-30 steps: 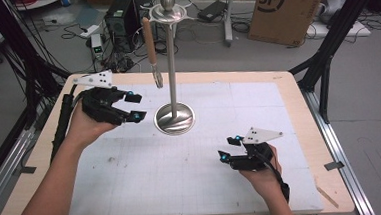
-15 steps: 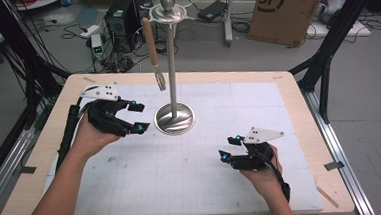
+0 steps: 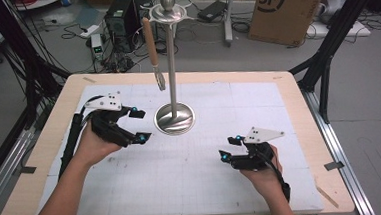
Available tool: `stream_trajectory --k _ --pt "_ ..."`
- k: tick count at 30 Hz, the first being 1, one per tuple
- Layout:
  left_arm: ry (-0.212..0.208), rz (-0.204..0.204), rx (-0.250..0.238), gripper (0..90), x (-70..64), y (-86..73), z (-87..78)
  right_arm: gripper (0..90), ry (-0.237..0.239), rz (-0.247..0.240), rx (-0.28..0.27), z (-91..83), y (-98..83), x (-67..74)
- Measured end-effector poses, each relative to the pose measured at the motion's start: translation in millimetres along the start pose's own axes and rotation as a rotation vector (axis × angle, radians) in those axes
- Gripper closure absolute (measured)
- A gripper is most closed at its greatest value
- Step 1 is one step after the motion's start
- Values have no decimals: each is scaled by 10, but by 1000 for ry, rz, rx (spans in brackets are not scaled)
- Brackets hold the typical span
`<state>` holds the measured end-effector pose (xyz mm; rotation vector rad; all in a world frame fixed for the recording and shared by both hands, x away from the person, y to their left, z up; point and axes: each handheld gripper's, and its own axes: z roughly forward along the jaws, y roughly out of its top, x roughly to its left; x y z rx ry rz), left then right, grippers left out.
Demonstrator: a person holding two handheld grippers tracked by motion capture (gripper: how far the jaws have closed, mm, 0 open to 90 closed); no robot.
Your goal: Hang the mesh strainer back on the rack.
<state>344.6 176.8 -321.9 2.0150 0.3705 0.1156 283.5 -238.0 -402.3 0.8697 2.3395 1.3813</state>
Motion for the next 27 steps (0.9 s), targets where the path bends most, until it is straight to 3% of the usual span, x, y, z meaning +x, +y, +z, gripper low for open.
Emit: stream_trajectory --k 15,27 --pt "-9 -4 -1 147 -81 -221 134 405 0 8 -5 -11 -15 -15" --pt "-16 -39 -8 125 -89 -453 172 405 -3 2 5 0 -9 19"
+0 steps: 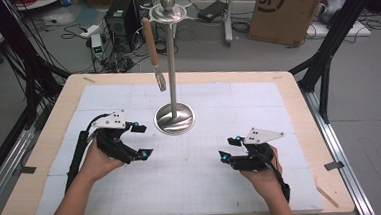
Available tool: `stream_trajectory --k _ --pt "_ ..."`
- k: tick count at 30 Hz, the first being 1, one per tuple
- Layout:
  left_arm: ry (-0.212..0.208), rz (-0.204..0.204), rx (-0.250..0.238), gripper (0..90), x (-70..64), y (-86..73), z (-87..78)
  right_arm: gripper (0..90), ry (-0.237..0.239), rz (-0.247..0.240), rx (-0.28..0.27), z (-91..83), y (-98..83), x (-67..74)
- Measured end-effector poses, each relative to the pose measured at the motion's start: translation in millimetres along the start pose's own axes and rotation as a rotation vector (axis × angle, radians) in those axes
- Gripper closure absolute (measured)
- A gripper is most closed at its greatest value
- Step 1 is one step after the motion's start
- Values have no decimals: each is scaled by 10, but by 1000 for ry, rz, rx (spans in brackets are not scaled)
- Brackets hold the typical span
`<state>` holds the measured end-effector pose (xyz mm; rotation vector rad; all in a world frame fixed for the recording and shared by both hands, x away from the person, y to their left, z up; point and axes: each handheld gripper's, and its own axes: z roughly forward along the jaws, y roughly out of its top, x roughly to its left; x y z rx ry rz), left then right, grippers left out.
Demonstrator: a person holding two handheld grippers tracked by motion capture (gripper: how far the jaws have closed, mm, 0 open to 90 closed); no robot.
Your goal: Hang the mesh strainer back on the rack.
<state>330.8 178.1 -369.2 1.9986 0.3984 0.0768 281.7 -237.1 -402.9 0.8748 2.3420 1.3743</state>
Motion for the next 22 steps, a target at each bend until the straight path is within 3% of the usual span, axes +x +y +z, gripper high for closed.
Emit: stream_trajectory --k 12,22 --pt "8 4 41 100 -4 -45 81 405 2 -1 2 14 -10 -12" --pt "29 -11 24 99 -2 -118 79 404 3 4 10 20 -19 -16"
